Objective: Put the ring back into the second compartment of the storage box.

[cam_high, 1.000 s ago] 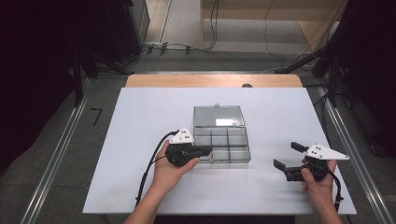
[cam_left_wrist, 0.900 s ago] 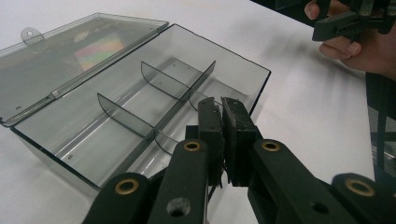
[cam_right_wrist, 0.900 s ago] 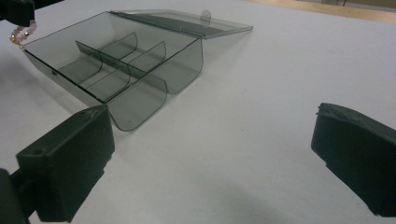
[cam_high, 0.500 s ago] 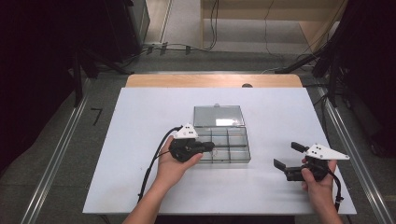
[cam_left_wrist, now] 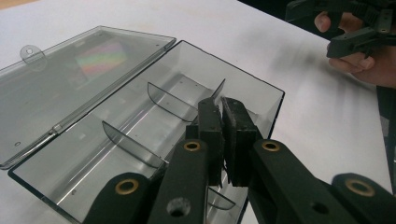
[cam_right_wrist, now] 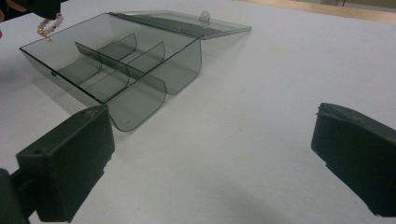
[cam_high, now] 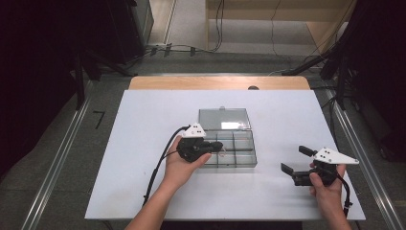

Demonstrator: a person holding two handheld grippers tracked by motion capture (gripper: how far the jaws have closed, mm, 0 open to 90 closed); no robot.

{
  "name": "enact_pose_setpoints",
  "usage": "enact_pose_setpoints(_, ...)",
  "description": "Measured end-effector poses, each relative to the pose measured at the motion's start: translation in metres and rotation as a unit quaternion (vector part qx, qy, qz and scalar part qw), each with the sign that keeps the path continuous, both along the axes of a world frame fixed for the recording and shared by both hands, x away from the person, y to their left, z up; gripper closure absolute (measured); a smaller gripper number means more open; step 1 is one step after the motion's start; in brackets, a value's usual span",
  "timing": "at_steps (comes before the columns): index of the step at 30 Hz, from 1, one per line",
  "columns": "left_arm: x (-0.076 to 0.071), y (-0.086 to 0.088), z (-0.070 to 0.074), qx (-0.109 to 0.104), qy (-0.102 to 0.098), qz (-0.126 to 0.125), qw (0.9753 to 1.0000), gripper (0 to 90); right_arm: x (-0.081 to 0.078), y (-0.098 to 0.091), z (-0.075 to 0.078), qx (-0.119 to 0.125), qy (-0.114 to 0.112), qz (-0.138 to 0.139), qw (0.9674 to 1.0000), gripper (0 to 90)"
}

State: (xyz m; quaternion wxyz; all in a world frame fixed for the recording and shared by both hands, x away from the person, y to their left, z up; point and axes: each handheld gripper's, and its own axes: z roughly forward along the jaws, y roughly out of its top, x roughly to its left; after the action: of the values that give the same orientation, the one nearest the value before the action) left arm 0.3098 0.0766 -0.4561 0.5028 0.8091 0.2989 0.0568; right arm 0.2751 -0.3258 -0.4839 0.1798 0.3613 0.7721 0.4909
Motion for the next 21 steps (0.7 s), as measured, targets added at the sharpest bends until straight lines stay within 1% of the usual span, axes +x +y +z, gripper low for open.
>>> enact_pose_setpoints(5, 0.006, -0.001, 0.0, -0.004, 0.003, 0.004, 1.0, 86.0, 0.0, 0.0, 0.0, 0.001, -0.001, 0.0, 1.0, 0.0)
enact_pose_setpoints(12, 0.012, -0.005, 0.002, -0.003, 0.002, 0.005, 1.0, 86.0, 0.0, -0.002, 0.001, 0.003, -0.002, 0.0, 1.0, 0.0)
enact_pose_setpoints(21, 0.02, -0.008, -0.003, -0.007, 0.008, 0.01, 0.9999, 85.9, 0.0, -0.002, 0.001, 0.002, -0.002, 0.001, 1.0, 0.0)
